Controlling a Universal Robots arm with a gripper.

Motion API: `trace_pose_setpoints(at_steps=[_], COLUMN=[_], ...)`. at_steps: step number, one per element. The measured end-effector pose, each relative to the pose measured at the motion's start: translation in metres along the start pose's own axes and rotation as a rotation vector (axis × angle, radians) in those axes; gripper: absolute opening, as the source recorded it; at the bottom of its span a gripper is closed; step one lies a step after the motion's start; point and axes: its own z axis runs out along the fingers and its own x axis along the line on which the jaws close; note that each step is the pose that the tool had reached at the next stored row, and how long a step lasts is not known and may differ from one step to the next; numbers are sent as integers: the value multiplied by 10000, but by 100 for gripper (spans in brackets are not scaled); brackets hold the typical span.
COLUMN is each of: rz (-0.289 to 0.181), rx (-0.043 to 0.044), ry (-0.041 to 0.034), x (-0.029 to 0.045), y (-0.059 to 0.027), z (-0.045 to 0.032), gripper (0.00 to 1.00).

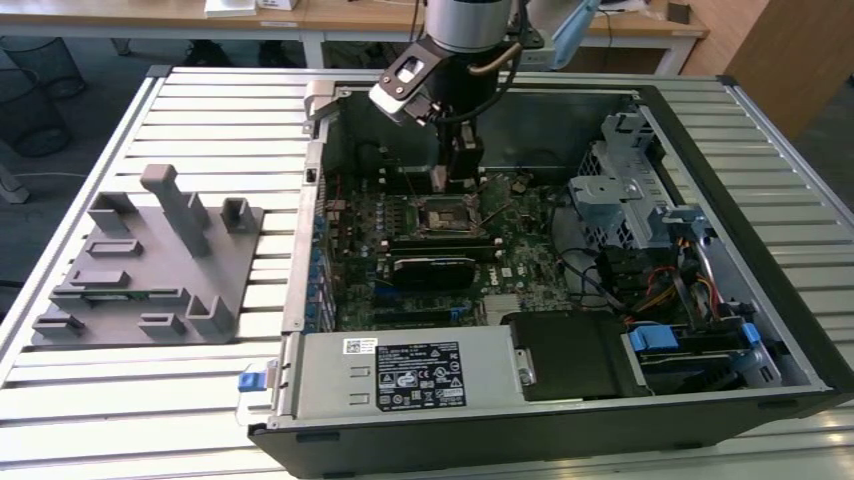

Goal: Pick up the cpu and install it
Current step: 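Place the cpu into insertion slot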

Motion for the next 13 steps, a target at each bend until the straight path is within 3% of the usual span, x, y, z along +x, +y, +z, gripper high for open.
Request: trace_pose_setpoints(at_steps=[13], rz=[319], rx=[10], ry=[-1], x=[8], y=[-2], z=[203], gripper=[53])
